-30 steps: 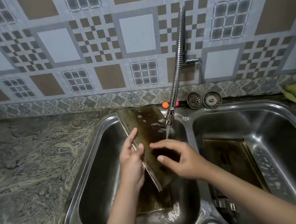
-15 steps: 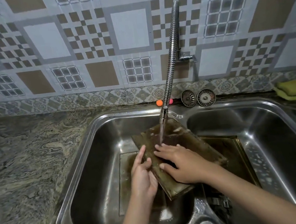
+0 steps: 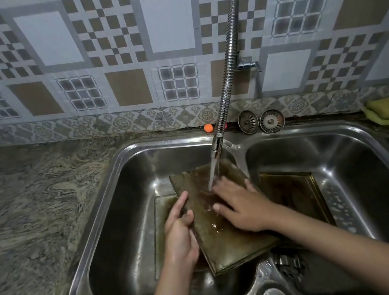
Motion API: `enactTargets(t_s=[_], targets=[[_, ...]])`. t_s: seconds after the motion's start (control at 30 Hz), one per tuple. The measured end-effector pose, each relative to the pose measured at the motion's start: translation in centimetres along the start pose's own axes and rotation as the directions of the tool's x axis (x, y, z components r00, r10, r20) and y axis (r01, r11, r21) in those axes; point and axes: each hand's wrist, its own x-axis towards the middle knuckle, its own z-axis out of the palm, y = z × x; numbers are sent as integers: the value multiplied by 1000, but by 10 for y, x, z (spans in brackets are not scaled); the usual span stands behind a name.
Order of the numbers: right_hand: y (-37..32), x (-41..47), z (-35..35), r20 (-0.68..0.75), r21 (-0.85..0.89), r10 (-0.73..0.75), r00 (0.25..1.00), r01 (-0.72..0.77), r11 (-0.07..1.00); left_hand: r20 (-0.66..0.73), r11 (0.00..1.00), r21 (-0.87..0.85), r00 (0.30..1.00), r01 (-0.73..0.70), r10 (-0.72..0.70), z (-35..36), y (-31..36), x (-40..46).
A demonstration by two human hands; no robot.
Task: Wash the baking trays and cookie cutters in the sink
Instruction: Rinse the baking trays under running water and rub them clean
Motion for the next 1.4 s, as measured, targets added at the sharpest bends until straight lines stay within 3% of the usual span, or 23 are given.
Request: enactTargets(t_s=[0.1, 0.17, 0.27, 0.33, 0.53, 0.73, 0.83, 0.93, 1.03, 1.1, 1.27, 1.33, 1.4], targets=[[1, 12, -8, -24, 72, 191, 981, -189, 979, 36, 997, 63, 998, -51, 49, 0, -6, -1], [-16, 13, 2, -76, 104, 94, 993, -86, 991, 64, 993, 74, 994, -89, 84, 5, -7, 0], [-40, 0, 25, -145, 56, -175, 974, 184, 981, 38, 986, 81, 989, -148, 145, 6, 4, 7], [-28, -2, 25, -157, -7, -216, 964, 218, 976, 40, 988, 44, 988, -150, 148, -1, 14, 11], [0, 26, -17, -244, -86, 104, 964, -128, 988, 128, 992, 81, 988, -96, 85, -3, -7, 9], [-34, -5, 18, -279, -227, -201, 939, 139, 964, 78, 979, 41, 978, -198, 194, 3, 2, 19], [-15, -24, 27, -239, -285, -253, 937, 182, 941, 64, 978, -27, 976, -206, 208, -10, 22, 23], [5, -10, 8, -289, -207, -77, 954, 16, 978, 72, 966, 79, 968, -246, 241, -10, 25, 25], [-2, 12, -9, -371, -114, 97, 924, -149, 982, 116, 951, 146, 959, -273, 257, 0, 15, 18], [-16, 18, -3, -365, -93, 63, 929, -104, 990, 123, 945, 164, 956, -284, 266, 4, 15, 17], [-39, -11, 45, -323, -199, -238, 916, 180, 963, 70, 950, 164, 964, -264, 256, -8, 44, 21], [-26, -19, 49, -354, -138, -183, 917, 142, 980, 36, 952, 186, 970, -244, 242, -21, 54, 22], [-11, -23, 46, -382, 71, -7, 924, 37, 997, 5, 953, 227, 979, -202, 206, -31, 59, 25]])
